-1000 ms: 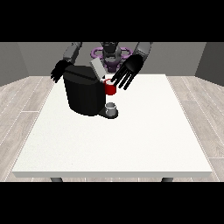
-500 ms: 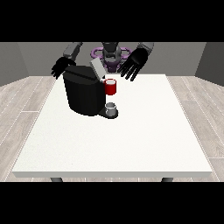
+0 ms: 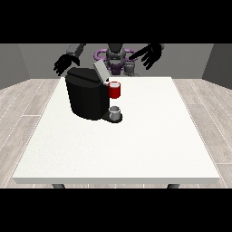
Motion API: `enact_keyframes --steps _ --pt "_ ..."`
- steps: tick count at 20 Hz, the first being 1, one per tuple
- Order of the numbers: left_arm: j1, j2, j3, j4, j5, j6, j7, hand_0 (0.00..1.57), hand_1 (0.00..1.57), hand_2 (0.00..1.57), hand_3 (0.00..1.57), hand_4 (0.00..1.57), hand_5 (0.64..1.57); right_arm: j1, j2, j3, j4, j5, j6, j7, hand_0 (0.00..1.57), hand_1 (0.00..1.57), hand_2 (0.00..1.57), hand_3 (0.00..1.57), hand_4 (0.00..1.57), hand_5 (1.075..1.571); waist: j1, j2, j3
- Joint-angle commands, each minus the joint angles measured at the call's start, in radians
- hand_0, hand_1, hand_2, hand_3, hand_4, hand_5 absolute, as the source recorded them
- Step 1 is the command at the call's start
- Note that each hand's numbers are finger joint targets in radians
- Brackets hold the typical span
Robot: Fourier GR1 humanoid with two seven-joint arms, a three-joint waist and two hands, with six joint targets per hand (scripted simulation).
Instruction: Insert the coffee pod into the coffee machine and close the lid
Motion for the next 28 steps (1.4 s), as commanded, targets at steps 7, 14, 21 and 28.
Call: enact_keyframes --steps 7,14,21,28 --pt "0.245 -0.132 0.109 -0.020 0.187 -0.032 -0.028 0.00 0.00 0.00 0.00 0.14 1.571 0.044 -0.066 0.031 -0.087 0.008 0.064 0.082 0.00 0.00 0.00 0.00 0.35 1.571 0.112 -0.209 -0.0001" --pt "0.311 -0.118 0.130 -0.072 0.260 -0.083 -0.031 0.00 0.00 0.00 0.00 0.00 1.571 -0.037 -0.124 0.053 -0.187 -0.008 0.152 0.114 0.00 0.00 0.00 0.00 0.04 1.571 0.138 -0.186 0.0006" --pt "0.417 -0.208 0.087 -0.184 0.322 -0.121 -0.026 0.00 0.00 0.00 0.00 0.03 1.571 -0.101 -0.117 0.085 -0.171 0.026 0.144 0.177 0.00 0.00 0.00 0.00 0.00 1.571 0.239 -0.184 0.0009" --pt "0.490 -0.193 0.037 -0.370 0.402 -0.145 0.094 0.00 0.00 0.00 0.00 0.11 1.571 -0.136 -0.116 0.095 -0.144 0.048 0.177 0.162 0.00 0.00 0.00 0.00 0.00 1.571 0.254 -0.155 0.0011"
